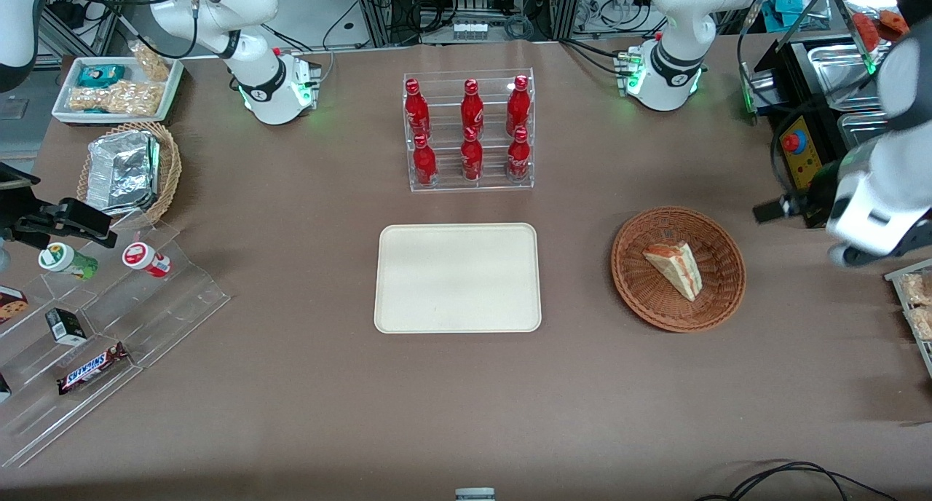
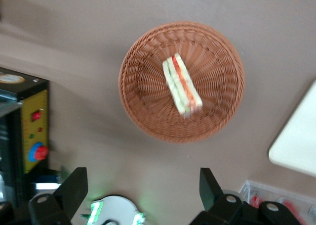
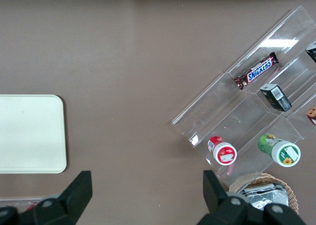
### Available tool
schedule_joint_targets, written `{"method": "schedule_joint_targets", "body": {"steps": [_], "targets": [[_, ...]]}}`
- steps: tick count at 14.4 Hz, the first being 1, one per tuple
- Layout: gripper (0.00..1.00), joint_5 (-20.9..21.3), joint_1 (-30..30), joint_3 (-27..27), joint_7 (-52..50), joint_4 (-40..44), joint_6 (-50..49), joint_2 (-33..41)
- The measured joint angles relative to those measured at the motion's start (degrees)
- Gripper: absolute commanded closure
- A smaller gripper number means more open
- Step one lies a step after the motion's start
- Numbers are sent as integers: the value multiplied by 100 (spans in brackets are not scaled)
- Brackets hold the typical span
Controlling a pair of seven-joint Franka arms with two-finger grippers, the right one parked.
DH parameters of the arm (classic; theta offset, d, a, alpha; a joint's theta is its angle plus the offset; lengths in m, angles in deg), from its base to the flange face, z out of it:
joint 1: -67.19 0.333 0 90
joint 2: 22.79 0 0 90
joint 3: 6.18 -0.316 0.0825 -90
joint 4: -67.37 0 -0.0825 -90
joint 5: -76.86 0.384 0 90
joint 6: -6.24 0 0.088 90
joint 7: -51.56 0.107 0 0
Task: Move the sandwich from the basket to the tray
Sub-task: 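Move the left gripper down over the wrapped sandwich in the wicker basket, then close the left gripper on the sandwich and lift it from the basket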
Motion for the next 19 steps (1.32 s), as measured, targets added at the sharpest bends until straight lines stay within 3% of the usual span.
{"method": "schedule_joint_targets", "body": {"steps": [10, 13, 19], "targets": [[0, -5, -38, 54, -2405, -3459, 4673, -88], [0, -5, -40, 55, -2778, -3872, 5161, -82], [0, -5, -131, 74, -2930, -3940, 5252, -130]]}}
